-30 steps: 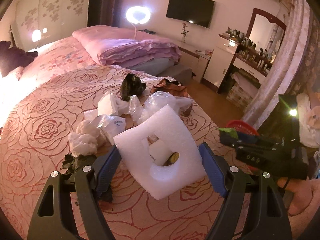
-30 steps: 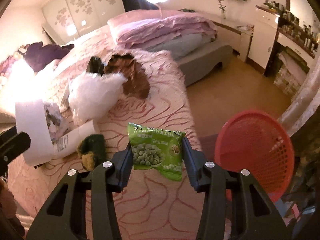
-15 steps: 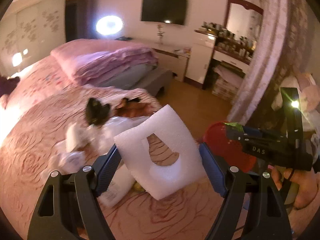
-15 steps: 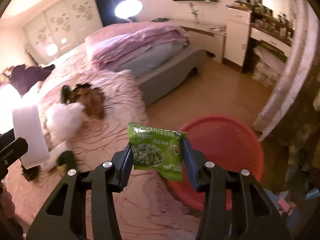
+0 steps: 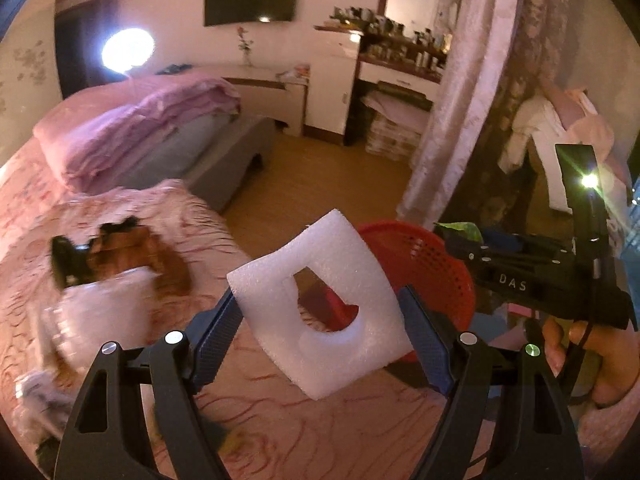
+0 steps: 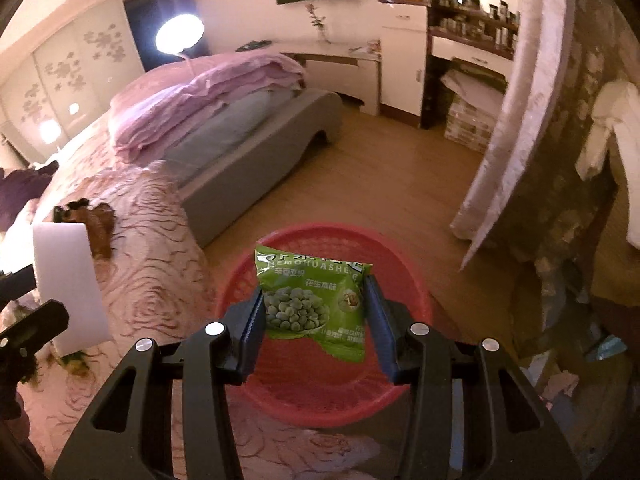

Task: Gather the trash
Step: 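Release the snack bag into the red basket with the right tool while the left holds foam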

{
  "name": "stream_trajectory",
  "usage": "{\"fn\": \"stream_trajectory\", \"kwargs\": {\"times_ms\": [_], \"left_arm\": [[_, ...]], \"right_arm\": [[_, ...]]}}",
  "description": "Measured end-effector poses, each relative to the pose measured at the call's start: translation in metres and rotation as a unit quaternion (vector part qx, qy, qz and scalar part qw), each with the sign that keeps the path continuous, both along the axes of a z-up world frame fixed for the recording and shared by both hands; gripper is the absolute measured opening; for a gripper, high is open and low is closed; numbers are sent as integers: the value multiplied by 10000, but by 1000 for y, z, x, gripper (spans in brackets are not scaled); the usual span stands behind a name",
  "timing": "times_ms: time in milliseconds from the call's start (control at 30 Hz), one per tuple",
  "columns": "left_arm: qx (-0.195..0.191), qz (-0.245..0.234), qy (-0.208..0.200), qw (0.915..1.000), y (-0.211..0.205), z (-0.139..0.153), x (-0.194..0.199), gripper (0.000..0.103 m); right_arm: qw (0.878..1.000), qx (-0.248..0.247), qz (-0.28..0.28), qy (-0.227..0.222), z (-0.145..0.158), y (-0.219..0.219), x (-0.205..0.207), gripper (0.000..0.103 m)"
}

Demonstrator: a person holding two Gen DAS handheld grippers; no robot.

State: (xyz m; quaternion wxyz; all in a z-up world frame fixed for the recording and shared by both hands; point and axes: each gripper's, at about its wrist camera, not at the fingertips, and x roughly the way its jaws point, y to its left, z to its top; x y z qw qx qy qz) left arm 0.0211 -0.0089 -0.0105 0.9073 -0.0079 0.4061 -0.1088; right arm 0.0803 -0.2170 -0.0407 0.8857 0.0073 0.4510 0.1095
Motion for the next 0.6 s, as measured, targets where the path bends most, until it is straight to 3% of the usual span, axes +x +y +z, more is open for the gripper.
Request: {"fn": "stream_trajectory", "kwargs": {"times_ms": [233,600], "left_arm": [[28,-482,349,9982,-36,-33,25,76],[51,-608,926,9938,-53,-73,45,77]], "right_arm": [[9996,-43,-122,235,-21,-15,8,45],[9982,-33,-55,604,-50,-22,18,46]]}}
